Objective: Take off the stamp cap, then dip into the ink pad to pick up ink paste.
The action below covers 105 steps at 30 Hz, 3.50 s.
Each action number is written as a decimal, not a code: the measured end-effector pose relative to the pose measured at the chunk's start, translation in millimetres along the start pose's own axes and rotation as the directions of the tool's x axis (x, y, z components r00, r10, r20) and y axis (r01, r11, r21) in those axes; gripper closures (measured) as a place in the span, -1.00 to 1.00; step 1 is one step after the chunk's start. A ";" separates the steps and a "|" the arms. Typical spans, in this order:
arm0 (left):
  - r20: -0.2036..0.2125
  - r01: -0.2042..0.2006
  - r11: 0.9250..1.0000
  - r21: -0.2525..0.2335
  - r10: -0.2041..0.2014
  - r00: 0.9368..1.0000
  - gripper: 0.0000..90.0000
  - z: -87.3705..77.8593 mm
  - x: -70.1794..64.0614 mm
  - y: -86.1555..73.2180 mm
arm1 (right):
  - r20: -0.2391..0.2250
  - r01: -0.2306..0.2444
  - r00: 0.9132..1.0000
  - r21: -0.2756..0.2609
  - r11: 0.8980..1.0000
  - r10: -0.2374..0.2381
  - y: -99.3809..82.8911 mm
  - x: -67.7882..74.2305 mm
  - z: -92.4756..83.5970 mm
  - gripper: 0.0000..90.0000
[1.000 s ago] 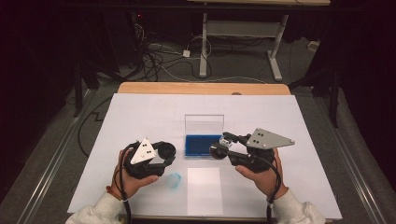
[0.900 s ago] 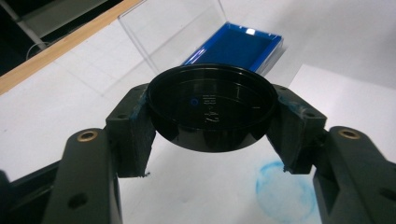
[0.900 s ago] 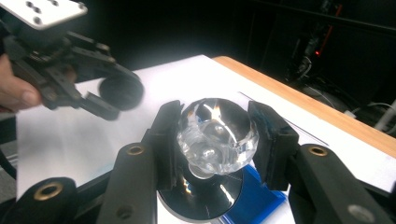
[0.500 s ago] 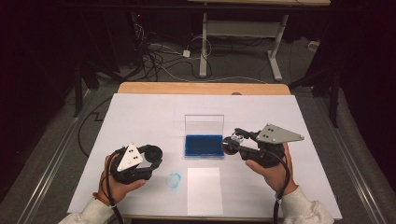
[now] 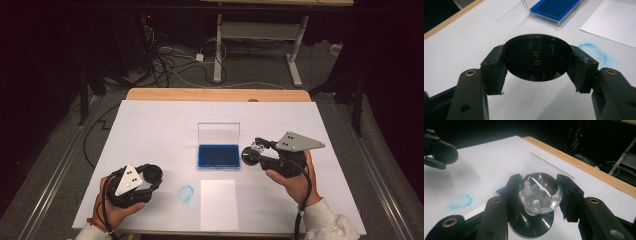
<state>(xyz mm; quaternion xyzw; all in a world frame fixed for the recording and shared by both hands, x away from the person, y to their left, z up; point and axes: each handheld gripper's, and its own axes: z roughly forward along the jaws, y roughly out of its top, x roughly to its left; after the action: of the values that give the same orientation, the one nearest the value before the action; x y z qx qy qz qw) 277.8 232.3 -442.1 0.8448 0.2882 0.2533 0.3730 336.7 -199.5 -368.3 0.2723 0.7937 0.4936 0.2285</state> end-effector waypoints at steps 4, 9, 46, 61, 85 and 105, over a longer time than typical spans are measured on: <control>0.002 0.010 1.000 -0.006 -0.010 1.000 -0.18 1.7 0.7 -0.1 | -0.006 -0.009 1.000 0.019 1.000 0.009 -1.2 -2.1 2.8 0.27; 0.026 0.024 1.000 -0.004 -0.024 0.999 -0.18 5.9 0.9 -0.9 | -0.010 -0.008 1.000 0.024 1.000 0.009 -2.4 -3.0 6.5 0.27; 0.026 0.030 0.999 0.038 -0.031 0.999 -0.18 6.1 2.6 -5.5 | -0.111 0.095 0.991 0.142 0.985 -0.080 43.8 20.4 106.2 0.27; 0.037 0.029 0.999 0.046 -0.031 0.999 -0.18 6.2 4.5 -6.2 | -0.126 0.111 0.989 0.266 0.958 -0.079 28.2 27.4 154.1 0.27; 0.049 0.029 0.997 0.067 -0.032 0.998 -0.18 9.5 3.6 -6.6 | -0.113 0.111 0.990 0.319 0.941 -0.079 9.2 33.9 166.4 0.27; 0.059 0.023 0.997 0.078 -0.028 0.998 -0.18 10.6 2.2 -6.8 | -0.101 0.123 0.990 0.279 0.952 -0.098 2.8 34.0 167.2 0.27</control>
<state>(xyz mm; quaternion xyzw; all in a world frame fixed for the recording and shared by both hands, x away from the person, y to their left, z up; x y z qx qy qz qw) 284.1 232.5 -453.2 0.8621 0.2972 0.2118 0.3517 417.5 -65.9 -437.2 0.2361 0.8795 0.3719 0.1801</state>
